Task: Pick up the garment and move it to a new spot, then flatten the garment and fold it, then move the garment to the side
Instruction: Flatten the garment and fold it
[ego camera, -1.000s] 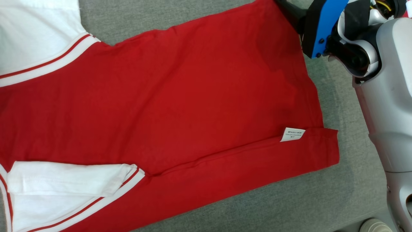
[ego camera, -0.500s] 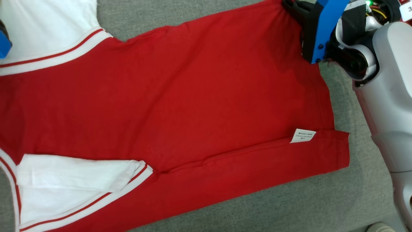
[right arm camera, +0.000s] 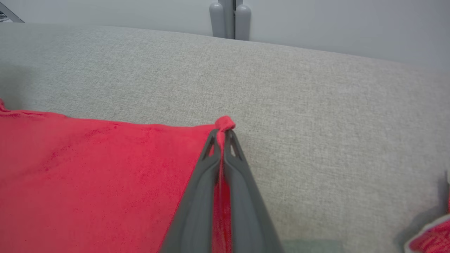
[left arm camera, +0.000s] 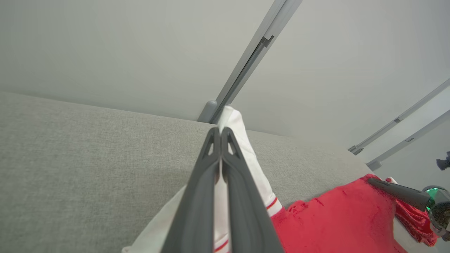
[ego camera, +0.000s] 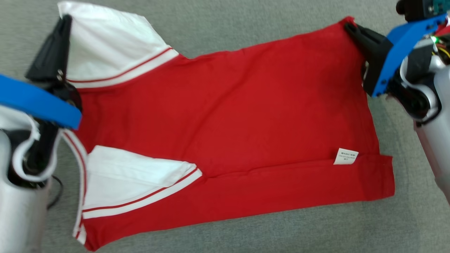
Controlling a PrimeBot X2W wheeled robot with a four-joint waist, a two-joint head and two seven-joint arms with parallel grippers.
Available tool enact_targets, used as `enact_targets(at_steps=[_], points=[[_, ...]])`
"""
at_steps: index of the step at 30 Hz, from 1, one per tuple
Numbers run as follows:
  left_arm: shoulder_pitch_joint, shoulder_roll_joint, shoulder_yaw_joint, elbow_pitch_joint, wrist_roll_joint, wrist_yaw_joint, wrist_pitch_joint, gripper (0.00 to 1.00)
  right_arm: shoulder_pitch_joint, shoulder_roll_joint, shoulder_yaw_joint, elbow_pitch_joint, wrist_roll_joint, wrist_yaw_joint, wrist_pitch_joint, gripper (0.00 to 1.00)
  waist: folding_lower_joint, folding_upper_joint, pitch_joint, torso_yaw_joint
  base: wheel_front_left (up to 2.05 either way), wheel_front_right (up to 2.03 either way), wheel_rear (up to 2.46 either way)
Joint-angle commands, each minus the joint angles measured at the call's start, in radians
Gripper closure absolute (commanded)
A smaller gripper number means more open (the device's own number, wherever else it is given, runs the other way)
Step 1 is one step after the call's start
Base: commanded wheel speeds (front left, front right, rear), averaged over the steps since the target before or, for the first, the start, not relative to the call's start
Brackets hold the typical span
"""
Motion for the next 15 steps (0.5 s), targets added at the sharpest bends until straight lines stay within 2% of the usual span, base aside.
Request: enact_targets(at_steps=[1, 8, 15], points=[[0.053, -0.012, 0.003, -0.02, -0.014, -0.013, -0.032, 1.0, 0.045, -0.019, -0.009, -0.017, 0.014, 0.001, -0.02, 1.0, 0.0001, 0.0, -0.032, 0.011, 0.0, 0.0, 0.0], [0.253, -0.041, -0.037, -0.104, -0.05, -0.03, -0.104, 1.0, 0.225, -0.069, -0.048, -0.075, 0.043, 0.001, -0.039, 1.0, 0.0001, 0.0, -0.141, 0.066, 0.0, 0.0, 0.0], [0.426, -0.052, -0.059, -0.153, -0.086, -0.023, -0.12, 1.0, 0.377, -0.081, -0.101, -0.116, 0.03, 0.001, -0.03, 1.0, 0.0001, 0.0, -0.202, 0.097, 0.0, 0.0, 0.0]])
